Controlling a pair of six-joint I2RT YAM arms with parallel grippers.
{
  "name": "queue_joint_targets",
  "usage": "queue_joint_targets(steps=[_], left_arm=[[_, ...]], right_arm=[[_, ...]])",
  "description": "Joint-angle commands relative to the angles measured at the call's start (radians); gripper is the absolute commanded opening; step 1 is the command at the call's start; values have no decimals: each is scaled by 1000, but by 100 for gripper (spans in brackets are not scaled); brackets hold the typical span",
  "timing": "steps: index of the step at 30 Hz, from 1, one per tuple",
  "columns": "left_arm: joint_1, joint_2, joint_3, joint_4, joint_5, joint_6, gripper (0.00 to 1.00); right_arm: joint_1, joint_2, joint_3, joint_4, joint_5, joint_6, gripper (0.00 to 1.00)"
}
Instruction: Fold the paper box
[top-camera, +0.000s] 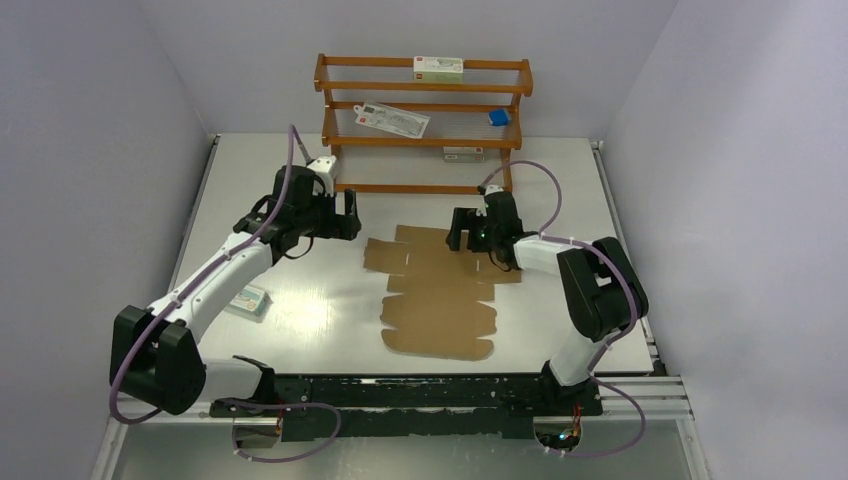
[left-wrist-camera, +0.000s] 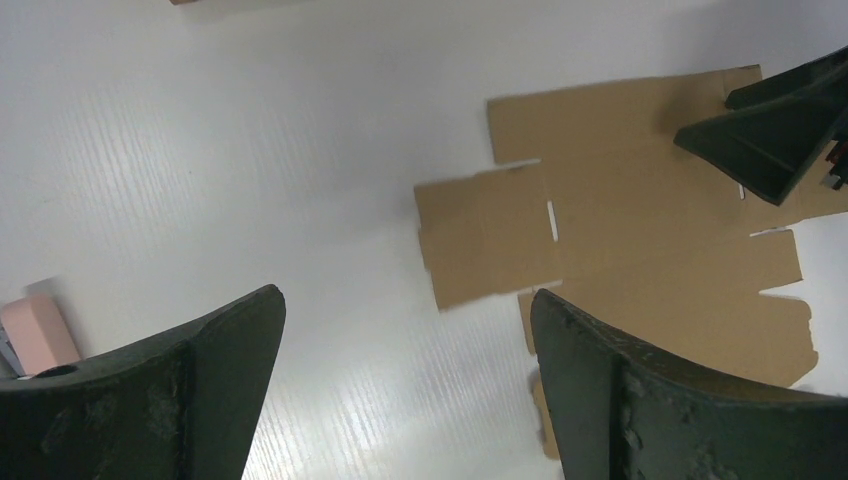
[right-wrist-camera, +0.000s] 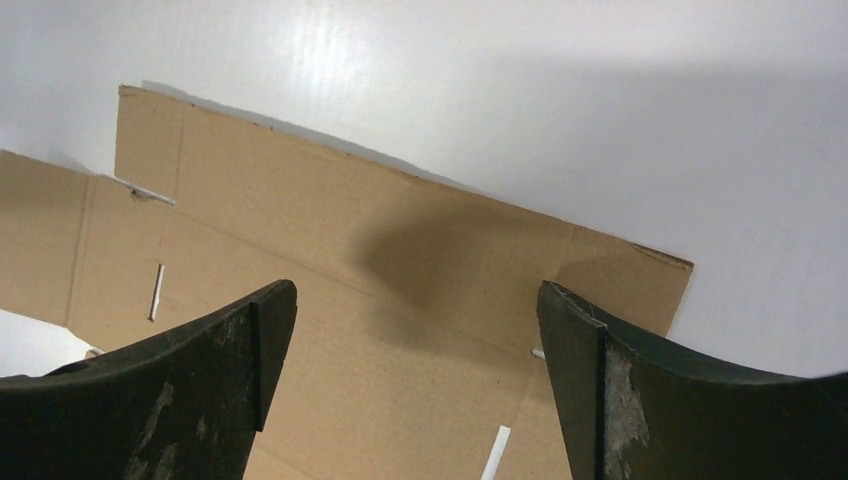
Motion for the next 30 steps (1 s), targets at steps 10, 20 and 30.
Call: queue_joint_targets(steps=[10,20,30], left_arm=[[31,136,17,18,106,-22,98],[34,199,25,31,203,-72,98],[34,230,-87,203,298,-264,98]], right_arm=[[65,-54,36,-20,-140,-45,95],[-65,-115,54,-93,-185,-74,96],[-177,0,60,-14,-396,-20,87]])
